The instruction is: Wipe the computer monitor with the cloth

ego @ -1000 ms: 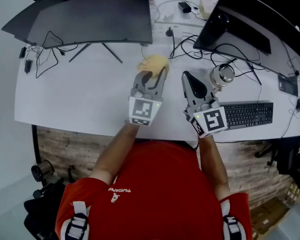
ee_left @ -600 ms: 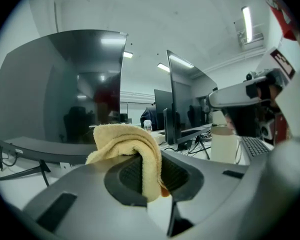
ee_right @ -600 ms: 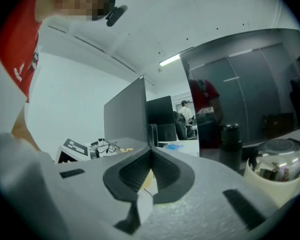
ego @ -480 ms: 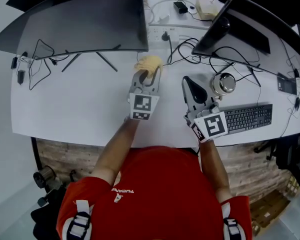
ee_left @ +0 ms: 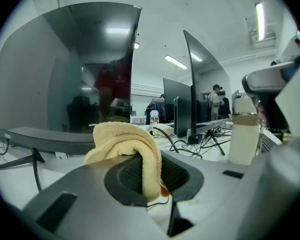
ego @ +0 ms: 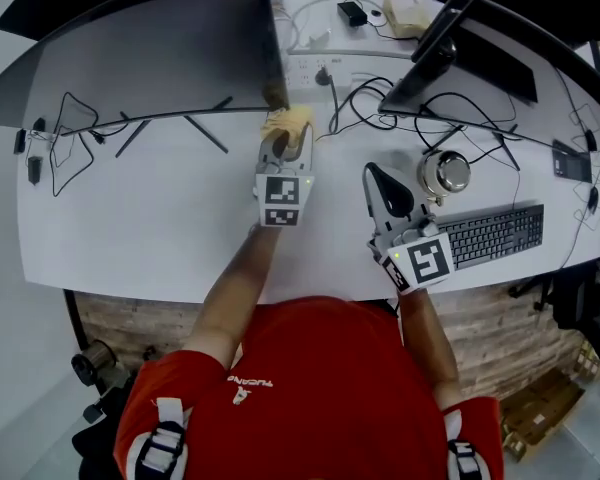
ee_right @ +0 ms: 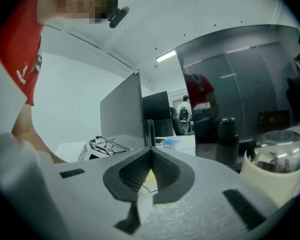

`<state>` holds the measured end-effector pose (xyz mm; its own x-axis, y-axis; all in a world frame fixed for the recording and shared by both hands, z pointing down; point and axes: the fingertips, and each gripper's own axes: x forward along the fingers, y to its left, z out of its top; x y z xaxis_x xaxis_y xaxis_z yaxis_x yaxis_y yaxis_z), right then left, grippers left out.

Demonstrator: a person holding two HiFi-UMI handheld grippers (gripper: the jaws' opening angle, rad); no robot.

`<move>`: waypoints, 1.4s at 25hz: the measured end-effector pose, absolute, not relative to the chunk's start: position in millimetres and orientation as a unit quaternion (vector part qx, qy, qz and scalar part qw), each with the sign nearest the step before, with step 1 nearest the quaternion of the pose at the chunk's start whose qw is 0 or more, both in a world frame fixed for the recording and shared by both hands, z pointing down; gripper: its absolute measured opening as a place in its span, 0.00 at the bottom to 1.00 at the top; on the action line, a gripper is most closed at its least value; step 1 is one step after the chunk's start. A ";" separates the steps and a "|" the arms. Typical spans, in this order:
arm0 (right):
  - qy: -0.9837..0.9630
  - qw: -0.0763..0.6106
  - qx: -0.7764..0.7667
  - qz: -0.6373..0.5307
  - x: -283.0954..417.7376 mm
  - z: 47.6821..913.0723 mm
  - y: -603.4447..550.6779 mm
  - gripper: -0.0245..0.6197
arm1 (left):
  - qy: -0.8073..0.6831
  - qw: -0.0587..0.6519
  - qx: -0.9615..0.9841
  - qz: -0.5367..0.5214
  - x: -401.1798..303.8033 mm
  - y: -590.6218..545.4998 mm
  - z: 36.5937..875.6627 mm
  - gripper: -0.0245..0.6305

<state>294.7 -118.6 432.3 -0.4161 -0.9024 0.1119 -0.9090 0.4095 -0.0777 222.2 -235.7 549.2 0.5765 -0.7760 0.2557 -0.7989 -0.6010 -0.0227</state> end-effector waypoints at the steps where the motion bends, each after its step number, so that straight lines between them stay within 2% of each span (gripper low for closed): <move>1: -0.839 0.026 0.540 0.065 295.1 433.4 -118.6 0.04 | -0.444 0.049 0.887 0.119 223.8 -237.4 548.0 0.12; 14: -0.838 0.005 0.541 0.076 299.3 435.0 -115.5 0.04 | -0.449 0.039 0.888 0.092 241.8 -249.2 502.2 0.12; 35: -0.850 -0.057 0.519 0.068 280.9 405.4 -109.6 0.05 | -0.450 -0.048 0.891 0.044 237.9 -242.4 358.9 0.12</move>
